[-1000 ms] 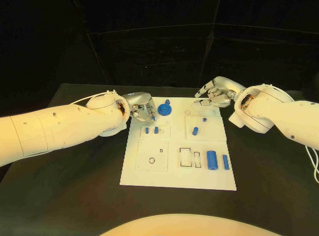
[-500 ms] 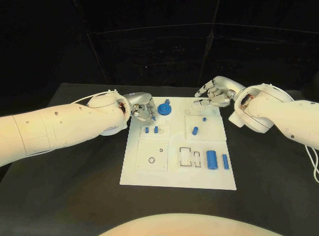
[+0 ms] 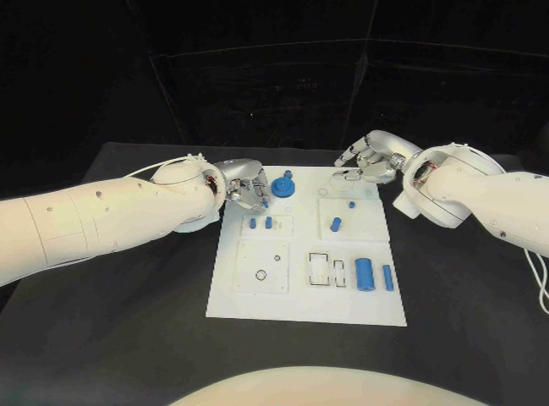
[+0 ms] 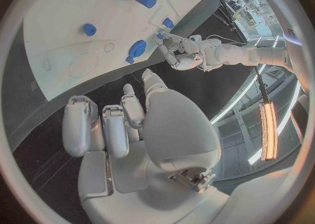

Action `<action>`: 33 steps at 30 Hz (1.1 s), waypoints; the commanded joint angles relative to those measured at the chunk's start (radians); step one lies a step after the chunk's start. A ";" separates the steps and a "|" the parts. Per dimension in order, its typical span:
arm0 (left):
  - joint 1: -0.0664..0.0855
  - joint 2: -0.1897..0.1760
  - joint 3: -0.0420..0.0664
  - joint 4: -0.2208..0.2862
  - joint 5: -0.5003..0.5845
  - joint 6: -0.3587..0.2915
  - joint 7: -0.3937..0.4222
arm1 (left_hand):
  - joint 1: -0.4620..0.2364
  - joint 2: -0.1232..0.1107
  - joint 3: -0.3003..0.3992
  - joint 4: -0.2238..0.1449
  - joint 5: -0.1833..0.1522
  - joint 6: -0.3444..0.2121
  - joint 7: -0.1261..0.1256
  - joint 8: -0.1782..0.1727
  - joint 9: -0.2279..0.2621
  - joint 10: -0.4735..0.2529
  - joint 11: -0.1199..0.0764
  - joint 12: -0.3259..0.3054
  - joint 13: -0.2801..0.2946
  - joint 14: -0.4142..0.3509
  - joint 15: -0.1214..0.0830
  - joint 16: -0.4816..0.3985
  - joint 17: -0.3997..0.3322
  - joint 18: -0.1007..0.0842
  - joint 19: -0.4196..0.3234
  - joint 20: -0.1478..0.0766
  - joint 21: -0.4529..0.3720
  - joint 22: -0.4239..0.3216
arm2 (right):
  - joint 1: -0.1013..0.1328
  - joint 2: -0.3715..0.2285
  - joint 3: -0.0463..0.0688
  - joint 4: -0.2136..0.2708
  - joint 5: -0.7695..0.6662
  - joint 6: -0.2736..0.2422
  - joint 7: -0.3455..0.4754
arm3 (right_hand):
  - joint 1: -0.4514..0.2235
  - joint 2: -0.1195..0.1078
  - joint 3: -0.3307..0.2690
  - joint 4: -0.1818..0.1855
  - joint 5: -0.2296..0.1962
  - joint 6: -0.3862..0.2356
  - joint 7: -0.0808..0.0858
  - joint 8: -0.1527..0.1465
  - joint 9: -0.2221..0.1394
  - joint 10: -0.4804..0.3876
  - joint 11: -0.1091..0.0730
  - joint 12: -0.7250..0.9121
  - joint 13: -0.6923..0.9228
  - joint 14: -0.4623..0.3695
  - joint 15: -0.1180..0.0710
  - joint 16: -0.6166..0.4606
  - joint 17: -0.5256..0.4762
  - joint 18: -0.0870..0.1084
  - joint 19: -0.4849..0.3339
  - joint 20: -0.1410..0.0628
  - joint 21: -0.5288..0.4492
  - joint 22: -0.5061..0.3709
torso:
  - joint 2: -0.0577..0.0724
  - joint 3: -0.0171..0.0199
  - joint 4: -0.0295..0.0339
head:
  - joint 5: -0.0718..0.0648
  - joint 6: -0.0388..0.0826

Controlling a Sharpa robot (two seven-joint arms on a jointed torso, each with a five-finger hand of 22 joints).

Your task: Assemble the parts on the task board

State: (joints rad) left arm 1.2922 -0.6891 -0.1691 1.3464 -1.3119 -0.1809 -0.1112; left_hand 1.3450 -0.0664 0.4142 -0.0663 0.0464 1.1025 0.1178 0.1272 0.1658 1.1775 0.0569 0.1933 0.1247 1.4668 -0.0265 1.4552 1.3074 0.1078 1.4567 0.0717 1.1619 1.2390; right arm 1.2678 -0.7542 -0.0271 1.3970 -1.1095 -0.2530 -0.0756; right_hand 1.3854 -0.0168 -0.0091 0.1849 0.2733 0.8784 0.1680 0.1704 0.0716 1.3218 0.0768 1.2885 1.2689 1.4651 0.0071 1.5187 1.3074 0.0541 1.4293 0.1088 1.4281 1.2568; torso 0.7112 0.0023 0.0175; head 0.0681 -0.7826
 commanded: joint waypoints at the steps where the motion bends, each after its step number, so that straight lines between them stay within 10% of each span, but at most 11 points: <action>1: 0.001 0.001 0.001 -0.001 0.003 0.020 0.002 | -0.004 -0.010 0.003 -0.003 0.002 0.007 -0.003 -0.007 -0.001 0.006 -0.002 -0.004 -0.001 0.043 0.004 -0.001 0.030 -0.017 -0.002 0.005 -0.002 0.000 | 0.002 0.000 0.000 0.001 -0.001 -0.002 0.007 | 0.003 0.011 -0.004 0.000 0.005 -0.006 -0.002 0.004 -0.001 -0.004 0.002 0.000 0.001 0.082 -0.006 -0.004 0.169 0.010 -0.007 -0.002 -0.004 -0.001 | 0.000 0.0001 0.0006 | 0.000 0.000; 33: 0.000 -0.007 0.000 0.000 0.002 0.022 -0.010 | -0.037 -0.065 -0.011 -0.004 0.001 -0.114 0.018 -0.066 -0.052 -0.081 0.033 -0.078 -0.030 0.030 0.031 -0.017 -0.006 -0.012 -0.018 0.025 -0.042 -0.025 | 0.002 -0.003 0.000 -0.001 -0.001 -0.004 0.005 | 0.004 0.011 -0.005 0.001 0.006 -0.006 -0.002 0.006 -0.001 -0.007 0.002 -0.003 -0.003 0.082 -0.006 -0.006 0.167 0.011 -0.008 -0.002 -0.006 -0.003 | -0.002 -0.0008 0.0007 | 0.000 0.001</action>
State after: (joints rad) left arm 1.2914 -0.6939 -0.1694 1.3441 -1.3115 -0.1552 -0.1206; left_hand 1.3078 -0.1237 0.4083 -0.0717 0.0465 0.9914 0.1356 0.0630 0.1142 1.1039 0.0911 0.1199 0.0951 1.4670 -0.0048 1.4436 1.3015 0.1080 1.4382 0.0900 1.1237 1.2153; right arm 1.2678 -0.7563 -0.0272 1.3958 -1.1095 -0.2532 -0.0758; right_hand 1.3895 -0.0127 -0.0091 0.1848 0.2733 0.8784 0.1680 0.1704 0.0716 1.3219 0.0768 1.2885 1.2669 1.4651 0.0071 1.5186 1.3073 0.0541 1.4272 0.1068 1.4281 1.2542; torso 0.7101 0.0021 0.0176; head 0.0676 -0.7823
